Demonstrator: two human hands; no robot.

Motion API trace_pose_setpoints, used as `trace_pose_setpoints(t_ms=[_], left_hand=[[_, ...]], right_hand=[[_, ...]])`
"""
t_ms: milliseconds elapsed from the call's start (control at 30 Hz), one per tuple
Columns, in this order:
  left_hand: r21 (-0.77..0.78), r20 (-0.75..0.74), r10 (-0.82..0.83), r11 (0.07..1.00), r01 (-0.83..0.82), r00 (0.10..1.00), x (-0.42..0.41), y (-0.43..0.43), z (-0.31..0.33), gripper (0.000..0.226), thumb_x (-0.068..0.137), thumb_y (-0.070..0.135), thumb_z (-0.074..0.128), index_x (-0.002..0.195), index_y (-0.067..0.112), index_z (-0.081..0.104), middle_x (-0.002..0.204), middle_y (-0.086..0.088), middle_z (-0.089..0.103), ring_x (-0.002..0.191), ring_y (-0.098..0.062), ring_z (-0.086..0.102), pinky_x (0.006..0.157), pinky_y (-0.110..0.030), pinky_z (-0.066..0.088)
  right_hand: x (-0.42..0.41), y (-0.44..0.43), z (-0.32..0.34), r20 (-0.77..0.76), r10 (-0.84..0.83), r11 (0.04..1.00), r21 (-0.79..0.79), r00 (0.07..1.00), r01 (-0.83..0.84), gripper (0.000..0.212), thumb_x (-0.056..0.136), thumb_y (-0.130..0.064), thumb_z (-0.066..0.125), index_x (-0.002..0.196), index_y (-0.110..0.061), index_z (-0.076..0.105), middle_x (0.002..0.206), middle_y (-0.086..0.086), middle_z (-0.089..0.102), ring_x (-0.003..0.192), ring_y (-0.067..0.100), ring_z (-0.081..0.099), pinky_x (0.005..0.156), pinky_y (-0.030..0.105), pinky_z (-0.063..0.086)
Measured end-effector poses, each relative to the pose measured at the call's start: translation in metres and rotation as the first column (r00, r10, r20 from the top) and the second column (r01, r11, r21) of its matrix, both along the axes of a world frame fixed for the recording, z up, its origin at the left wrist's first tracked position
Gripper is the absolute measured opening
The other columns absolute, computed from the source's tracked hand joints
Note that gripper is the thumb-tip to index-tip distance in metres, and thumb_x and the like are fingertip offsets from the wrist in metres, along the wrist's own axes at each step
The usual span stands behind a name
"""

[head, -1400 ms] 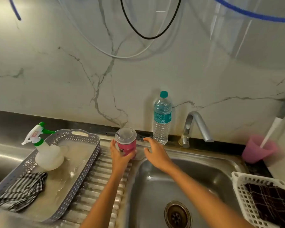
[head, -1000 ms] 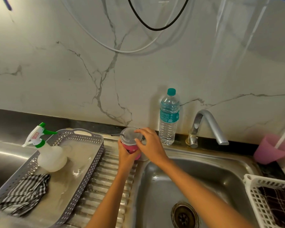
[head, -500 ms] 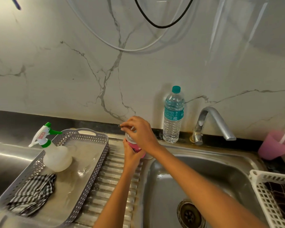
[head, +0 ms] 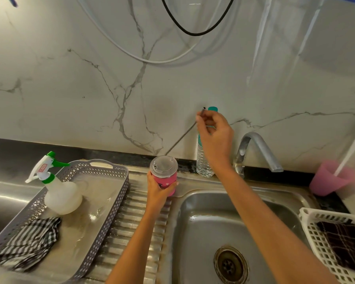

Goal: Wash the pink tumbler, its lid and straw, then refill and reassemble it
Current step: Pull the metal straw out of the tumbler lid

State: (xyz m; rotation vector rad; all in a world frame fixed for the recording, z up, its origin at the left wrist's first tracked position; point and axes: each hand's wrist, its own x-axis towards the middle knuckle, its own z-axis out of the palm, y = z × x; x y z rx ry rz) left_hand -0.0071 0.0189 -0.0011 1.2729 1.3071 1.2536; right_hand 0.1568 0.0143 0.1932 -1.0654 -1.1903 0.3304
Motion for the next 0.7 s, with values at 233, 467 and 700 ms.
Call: trace_pose_setpoints(t_ms=[233, 467, 700], left_hand=[[-0.003, -0.003, -0.017, 1.000, 0.017, 1.000, -0.002, -0.001, 0.002, 0.093, 0.068, 0.008, 0.088, 0.136, 0.031, 0.029, 0.130, 0.007, 0.050, 0.117, -0.008, 0.053, 0.091, -0.024, 0.052], [0.010, 0.042, -0.015, 1.000, 0.014, 0.999, -0.006, -0.009, 0.006, 0.088, 0.070, 0.007, 0.086, 0.130, 0.043, 0.034, 0.128, 0.010, 0.053, 0.115, -0.006, 0.056, 0.086, -0.019, 0.053], [0.033, 0.119, 0.031, 0.999, -0.035, 0.992, -0.018, -0.023, 0.012, 0.093, 0.070, 0.010, 0.087, 0.138, 0.043, 0.033, 0.131, 0.007, 0.056, 0.117, -0.008, 0.058, 0.087, -0.022, 0.054]], right_hand=[[0.028, -0.002, -0.065, -0.091, -0.186, 0.977, -0.119, 0.978, 0.175, 0.008, 0.093, -0.023, 0.062, 0.098, -0.017, 0.063, 0.086, -0.001, 0.068, 0.080, 0.008, 0.066, 0.071, 0.016, 0.054], [0.033, -0.001, -0.099, -0.326, -0.254, 0.949, -0.267, 0.911, 0.169, 0.003, 0.093, -0.018, 0.060, 0.093, -0.015, 0.059, 0.078, -0.005, 0.069, 0.079, 0.015, 0.070, 0.076, 0.026, 0.056], [0.024, 0.007, -0.128, -0.554, -0.307, 0.867, -0.499, 0.774, -0.013, 0.004, 0.091, -0.012, 0.063, 0.092, -0.009, 0.060, 0.079, 0.000, 0.070, 0.075, 0.011, 0.070, 0.081, 0.029, 0.057]])
